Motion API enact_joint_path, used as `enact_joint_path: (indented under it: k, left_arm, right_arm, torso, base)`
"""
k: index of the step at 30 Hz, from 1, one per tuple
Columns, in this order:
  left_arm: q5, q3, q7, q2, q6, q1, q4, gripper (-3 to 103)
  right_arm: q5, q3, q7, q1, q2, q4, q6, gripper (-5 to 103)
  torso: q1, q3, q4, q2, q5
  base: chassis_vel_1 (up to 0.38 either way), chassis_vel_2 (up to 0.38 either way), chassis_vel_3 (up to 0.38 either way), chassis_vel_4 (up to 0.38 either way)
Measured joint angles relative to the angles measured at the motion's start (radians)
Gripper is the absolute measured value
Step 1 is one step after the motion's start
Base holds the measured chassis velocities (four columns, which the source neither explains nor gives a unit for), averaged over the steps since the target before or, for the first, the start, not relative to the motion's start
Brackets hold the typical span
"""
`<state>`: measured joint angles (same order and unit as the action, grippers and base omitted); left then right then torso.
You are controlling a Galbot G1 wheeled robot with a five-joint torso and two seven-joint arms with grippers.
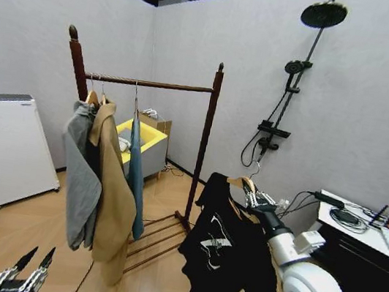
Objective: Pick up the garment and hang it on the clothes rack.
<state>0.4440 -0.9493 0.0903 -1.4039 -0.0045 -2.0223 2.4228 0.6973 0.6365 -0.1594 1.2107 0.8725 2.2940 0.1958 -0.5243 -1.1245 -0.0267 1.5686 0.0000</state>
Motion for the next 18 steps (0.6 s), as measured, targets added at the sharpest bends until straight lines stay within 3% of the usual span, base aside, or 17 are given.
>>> enact_joint_path:
  k: [8, 18]
  left_arm:
    - [0.0, 0.0, 0.0, 0.0, 0.0, 0.0, 0.0, 46]
    - [0.0, 0.0, 0.0, 0.0, 0.0, 0.0, 0.0, 46]
  right_arm:
    - [0.0, -0.002, 0.003, -0.007, -0.006, 0.002, 0.005, 10]
    - [-0.003, -0.037, 0.062, -0.08, -0.005, -0.031, 0.005, 10]
  torso:
    - [-0.001, -0.001, 0.0002, 0.001, 0.0003]
    - [-0.001, -0.001, 0.0, 0.003, 0.0]
  base:
    - [-0.148, 0.165, 0.165, -0.178]
    - [-0.094, 0.082, 0.094, -0.089]
